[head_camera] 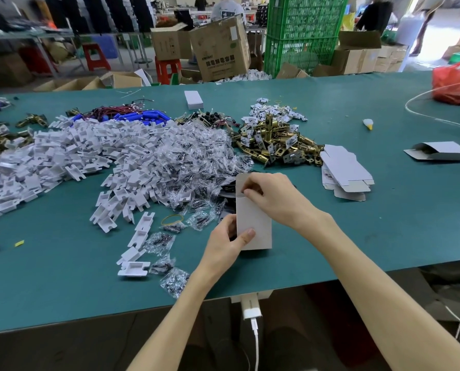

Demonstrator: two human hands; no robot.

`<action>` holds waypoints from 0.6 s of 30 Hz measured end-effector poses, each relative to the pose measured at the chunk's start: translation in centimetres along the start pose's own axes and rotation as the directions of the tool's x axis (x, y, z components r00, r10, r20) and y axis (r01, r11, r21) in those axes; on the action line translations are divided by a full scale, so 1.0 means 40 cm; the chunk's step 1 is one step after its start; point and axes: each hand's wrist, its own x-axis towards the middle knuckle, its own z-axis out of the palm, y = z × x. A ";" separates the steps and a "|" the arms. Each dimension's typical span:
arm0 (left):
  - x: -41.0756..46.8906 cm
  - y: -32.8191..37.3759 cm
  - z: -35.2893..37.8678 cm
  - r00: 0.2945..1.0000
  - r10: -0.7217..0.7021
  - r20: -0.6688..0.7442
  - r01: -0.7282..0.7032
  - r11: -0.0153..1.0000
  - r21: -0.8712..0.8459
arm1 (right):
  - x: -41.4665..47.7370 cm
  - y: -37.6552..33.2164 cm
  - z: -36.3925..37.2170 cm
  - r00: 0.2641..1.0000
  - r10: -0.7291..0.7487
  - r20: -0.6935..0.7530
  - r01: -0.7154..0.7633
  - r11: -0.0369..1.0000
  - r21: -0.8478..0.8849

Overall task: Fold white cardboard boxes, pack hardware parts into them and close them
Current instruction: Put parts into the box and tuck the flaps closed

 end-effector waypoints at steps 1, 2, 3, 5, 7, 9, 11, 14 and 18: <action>0.000 0.000 0.000 1.000 0.000 -0.003 0.000 1.000 0.001 | 0.002 -0.001 -0.001 1.000 0.005 -0.015 -0.005 1.000 0.015; 0.000 0.000 0.000 1.000 0.000 -0.005 0.000 1.000 0.005 | 0.004 -0.003 -0.002 1.000 0.009 -0.028 -0.008 0.999 0.032; 0.000 0.000 0.000 1.000 0.003 -0.006 -0.003 1.000 0.010 | 0.006 -0.005 -0.003 0.999 0.012 -0.039 -0.011 0.999 0.048; -0.001 0.002 -0.001 1.000 0.013 -0.006 -0.013 1.000 0.015 | 0.007 -0.007 -0.005 0.998 0.020 -0.060 -0.016 0.997 0.073; -0.005 0.007 0.000 1.000 0.016 -0.005 -0.016 1.000 -0.008 | 0.006 -0.008 -0.006 0.998 0.024 -0.059 -0.019 0.997 0.081; -0.007 0.012 0.001 1.000 0.022 -0.013 -0.022 0.999 -0.037 | 0.003 -0.010 -0.007 0.999 0.008 -0.036 -0.006 0.998 0.066; -0.006 0.014 -0.001 0.999 0.034 -0.022 -0.035 0.998 -0.047 | 0.002 -0.011 -0.008 0.999 -0.005 -0.036 0.007 0.998 0.068; -0.006 0.015 -0.004 0.999 0.039 -0.020 -0.040 0.998 -0.051 | 0.004 -0.013 -0.010 0.996 0.005 -0.094 0.007 0.992 0.124; -0.007 0.015 -0.003 0.999 0.040 -0.023 -0.040 0.999 -0.035 | 0.010 -0.038 -0.004 0.977 -0.030 -0.210 0.057 0.991 0.123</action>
